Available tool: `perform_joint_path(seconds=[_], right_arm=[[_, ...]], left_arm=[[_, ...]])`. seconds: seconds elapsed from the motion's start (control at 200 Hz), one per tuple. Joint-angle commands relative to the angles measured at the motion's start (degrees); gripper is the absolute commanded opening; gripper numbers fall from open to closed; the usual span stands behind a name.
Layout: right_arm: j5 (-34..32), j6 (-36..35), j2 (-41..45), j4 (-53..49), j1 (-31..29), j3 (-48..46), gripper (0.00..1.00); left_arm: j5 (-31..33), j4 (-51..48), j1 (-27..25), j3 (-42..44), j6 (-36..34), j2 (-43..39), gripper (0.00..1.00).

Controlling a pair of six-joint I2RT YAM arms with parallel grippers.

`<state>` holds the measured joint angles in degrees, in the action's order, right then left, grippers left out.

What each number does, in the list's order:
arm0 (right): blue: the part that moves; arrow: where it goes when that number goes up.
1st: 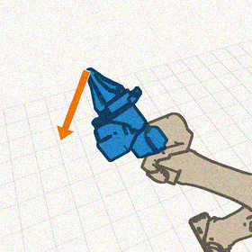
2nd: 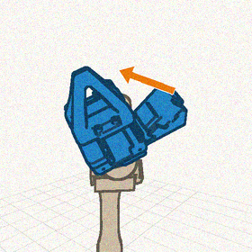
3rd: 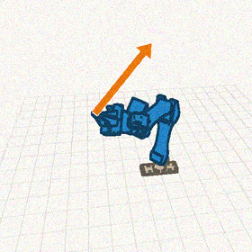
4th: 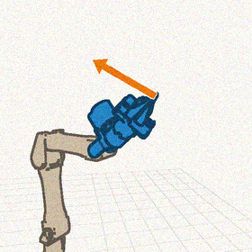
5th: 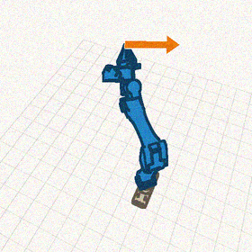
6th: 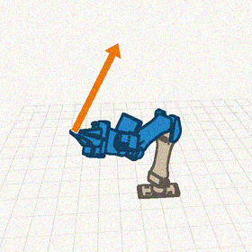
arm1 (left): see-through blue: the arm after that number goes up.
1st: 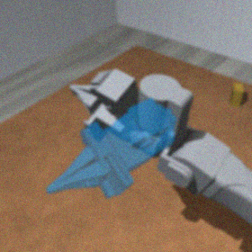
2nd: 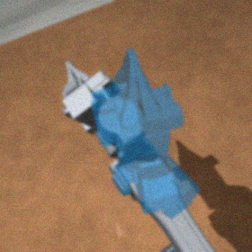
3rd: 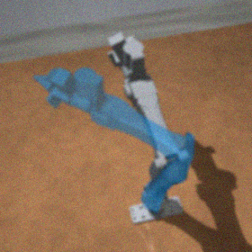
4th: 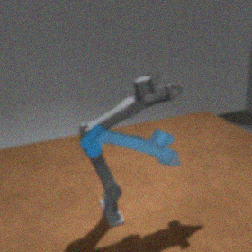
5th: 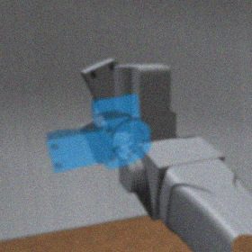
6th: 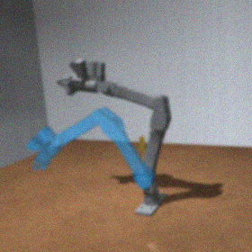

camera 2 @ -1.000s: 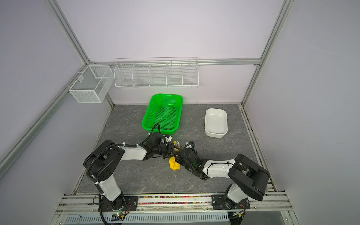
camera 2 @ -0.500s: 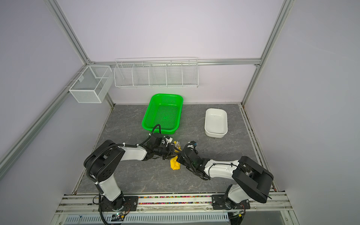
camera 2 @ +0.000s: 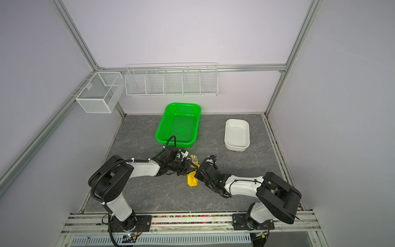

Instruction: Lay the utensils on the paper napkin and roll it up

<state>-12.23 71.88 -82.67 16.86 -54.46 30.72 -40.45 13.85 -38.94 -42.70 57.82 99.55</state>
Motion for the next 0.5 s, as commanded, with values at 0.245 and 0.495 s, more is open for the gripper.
perform_joint_path(seconds=[0.245, 0.495], right_arm=[[-0.63, 3.09, -0.23, 0.37, 0.48, -0.14, 0.08], [-0.34, 3.09, -0.39, 0.52, 0.54, 0.00, 0.08]], left_arm=[[3.54, 1.29, 2.73, 4.12, 0.22, -8.28, 0.45], [7.40, -10.31, 5.14, 8.11, -5.90, -17.02, 0.43]])
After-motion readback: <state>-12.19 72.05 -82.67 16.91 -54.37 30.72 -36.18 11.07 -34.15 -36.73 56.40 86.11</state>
